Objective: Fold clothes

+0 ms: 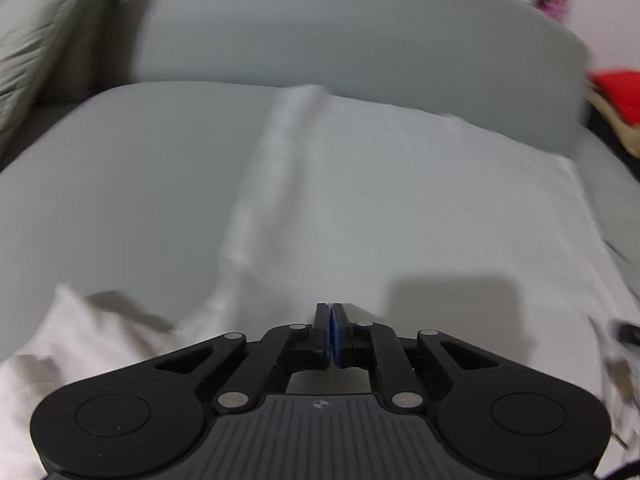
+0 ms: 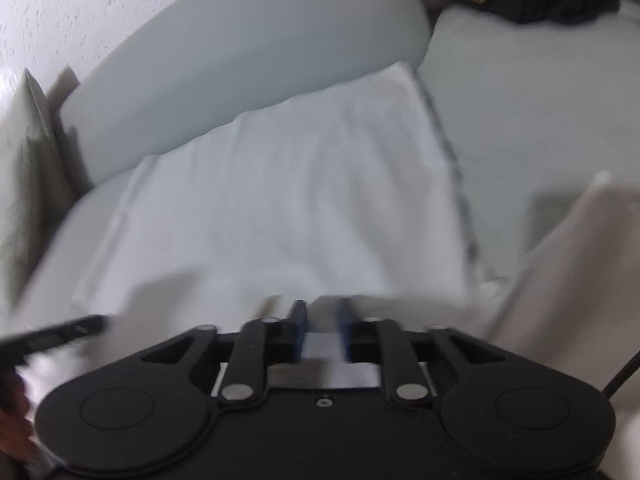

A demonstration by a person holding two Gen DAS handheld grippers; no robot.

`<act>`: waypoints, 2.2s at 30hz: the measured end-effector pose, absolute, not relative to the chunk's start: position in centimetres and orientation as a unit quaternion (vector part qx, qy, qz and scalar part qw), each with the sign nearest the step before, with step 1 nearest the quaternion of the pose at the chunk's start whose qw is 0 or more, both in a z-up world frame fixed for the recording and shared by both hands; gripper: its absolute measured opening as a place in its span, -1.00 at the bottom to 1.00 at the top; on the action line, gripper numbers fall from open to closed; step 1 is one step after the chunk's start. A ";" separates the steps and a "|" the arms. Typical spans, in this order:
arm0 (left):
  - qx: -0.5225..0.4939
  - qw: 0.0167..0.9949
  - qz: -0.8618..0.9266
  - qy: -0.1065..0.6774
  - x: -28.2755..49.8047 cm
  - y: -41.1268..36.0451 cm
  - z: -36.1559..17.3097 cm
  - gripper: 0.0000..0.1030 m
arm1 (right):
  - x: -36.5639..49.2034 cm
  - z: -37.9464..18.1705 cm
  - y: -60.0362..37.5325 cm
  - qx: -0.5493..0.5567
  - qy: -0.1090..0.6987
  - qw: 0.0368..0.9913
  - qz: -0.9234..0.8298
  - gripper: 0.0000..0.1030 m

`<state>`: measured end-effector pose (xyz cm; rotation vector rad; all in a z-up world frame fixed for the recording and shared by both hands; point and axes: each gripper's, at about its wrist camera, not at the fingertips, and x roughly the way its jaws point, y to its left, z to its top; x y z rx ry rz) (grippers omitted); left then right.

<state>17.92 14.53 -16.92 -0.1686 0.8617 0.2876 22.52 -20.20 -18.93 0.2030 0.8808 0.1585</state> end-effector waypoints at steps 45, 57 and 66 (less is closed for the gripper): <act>0.113 0.908 0.113 0.388 29.6 7.3 -19.2 -0.50 | 34.0 -17.6 -16.7 0.070 0.376 0.919 0.094 -0.73; 0.023 0.923 0.115 0.367 34.0 11.9 -17.2 -0.72 | 37.3 -16.2 -19.1 0.065 0.325 0.943 -0.002 -0.65; 0.104 0.911 0.205 0.342 38.4 11.1 -18.8 -0.55 | 40.4 -18.3 -11.5 -0.033 0.294 0.950 0.097 -0.67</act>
